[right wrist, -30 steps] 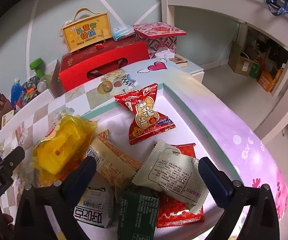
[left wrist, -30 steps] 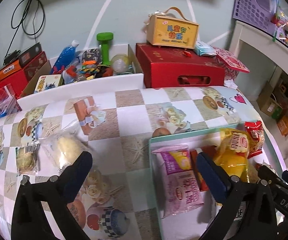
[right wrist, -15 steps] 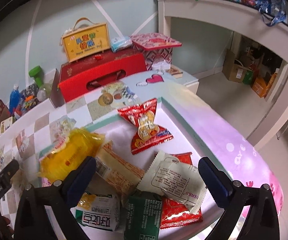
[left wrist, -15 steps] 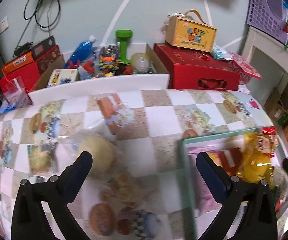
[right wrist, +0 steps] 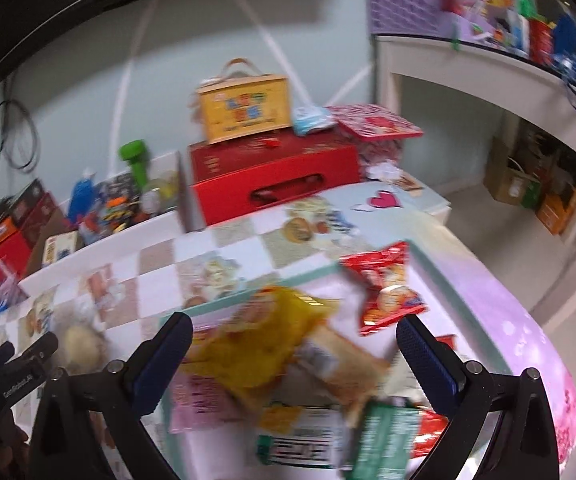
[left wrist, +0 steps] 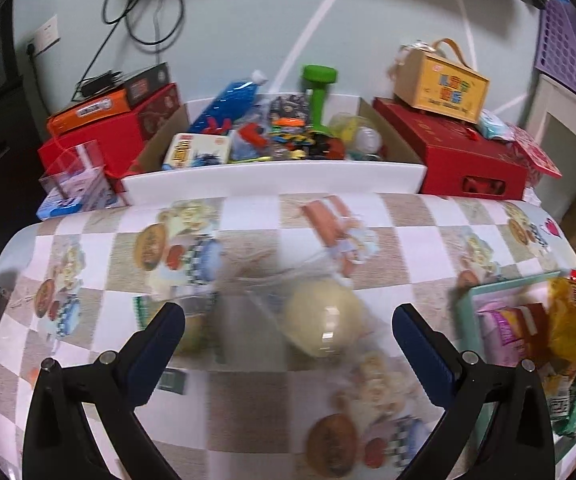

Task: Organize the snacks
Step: 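Move both tools back from the tray to the remaining snacks, then grasp green-edged biscuit packet with left tool while right tool grasps round bun bag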

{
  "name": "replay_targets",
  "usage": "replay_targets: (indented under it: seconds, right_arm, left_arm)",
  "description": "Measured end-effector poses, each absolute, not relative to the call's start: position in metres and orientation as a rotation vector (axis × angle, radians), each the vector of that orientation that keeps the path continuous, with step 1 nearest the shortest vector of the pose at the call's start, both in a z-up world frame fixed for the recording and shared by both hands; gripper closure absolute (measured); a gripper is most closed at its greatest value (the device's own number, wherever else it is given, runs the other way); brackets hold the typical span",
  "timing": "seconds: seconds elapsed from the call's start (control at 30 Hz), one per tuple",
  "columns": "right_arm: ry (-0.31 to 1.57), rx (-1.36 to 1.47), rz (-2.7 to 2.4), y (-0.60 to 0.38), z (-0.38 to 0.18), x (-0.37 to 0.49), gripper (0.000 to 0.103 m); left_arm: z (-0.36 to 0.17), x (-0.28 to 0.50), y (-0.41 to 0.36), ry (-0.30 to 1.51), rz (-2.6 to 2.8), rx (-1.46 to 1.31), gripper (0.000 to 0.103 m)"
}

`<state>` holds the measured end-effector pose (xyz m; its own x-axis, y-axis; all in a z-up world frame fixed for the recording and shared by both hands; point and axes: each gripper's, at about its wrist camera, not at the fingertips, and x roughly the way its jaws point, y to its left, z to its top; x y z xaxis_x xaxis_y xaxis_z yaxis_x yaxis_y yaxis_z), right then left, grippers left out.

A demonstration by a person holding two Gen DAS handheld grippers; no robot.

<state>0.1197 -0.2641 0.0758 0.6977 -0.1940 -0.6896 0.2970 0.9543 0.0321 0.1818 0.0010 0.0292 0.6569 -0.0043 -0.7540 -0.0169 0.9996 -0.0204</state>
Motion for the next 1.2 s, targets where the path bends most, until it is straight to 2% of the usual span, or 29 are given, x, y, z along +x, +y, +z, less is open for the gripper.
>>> replay_targets:
  seconds: [0.63, 1.2]
  right_arm:
    - [0.755, 0.01, -0.026, -0.147, 0.06, 0.153, 0.0]
    - [0.798, -0.048, 0.157, -0.076, 0.013, 0.185, 0.0]
  left_arm:
    - [0.001, 0.174, 0.115, 0.879, 0.174, -0.171, 0.0]
    - [-0.021, 0.184, 0.131, 0.908, 0.132, -0.256, 0.0]
